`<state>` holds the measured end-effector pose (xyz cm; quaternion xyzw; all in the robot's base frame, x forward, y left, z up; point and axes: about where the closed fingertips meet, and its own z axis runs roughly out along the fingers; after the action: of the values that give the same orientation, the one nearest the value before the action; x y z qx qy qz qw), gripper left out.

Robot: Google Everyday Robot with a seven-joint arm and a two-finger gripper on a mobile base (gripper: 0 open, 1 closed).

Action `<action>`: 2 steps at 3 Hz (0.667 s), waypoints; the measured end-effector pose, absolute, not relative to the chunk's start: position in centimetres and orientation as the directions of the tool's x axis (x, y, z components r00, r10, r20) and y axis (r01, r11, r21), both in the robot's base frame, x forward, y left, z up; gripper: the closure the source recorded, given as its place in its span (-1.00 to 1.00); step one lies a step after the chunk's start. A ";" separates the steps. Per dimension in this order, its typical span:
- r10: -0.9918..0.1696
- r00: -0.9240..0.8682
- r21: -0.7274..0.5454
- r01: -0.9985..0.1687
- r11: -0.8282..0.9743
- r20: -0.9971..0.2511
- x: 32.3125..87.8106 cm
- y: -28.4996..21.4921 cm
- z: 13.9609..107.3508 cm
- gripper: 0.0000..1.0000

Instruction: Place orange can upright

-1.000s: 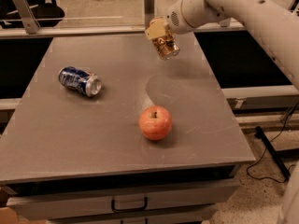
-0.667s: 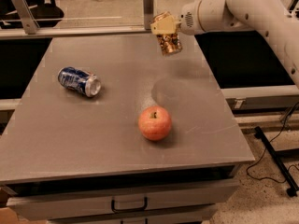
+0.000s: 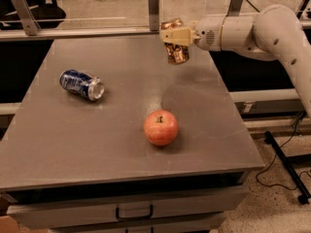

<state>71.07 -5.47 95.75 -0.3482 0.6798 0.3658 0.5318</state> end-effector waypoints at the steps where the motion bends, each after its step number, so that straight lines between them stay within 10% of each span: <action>1: -0.078 -0.066 0.028 -0.912 0.410 -0.995 68.9 -5.4 94.5 1.00; 2: -0.052 0.046 -0.061 -0.935 0.349 -0.998 67.5 -5.4 93.3 1.00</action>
Offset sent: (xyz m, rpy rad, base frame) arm -0.0557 -0.0089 -0.0415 0.0706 -0.3809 0.2266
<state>67.46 -5.39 93.33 -0.4270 0.5781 0.3782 0.5835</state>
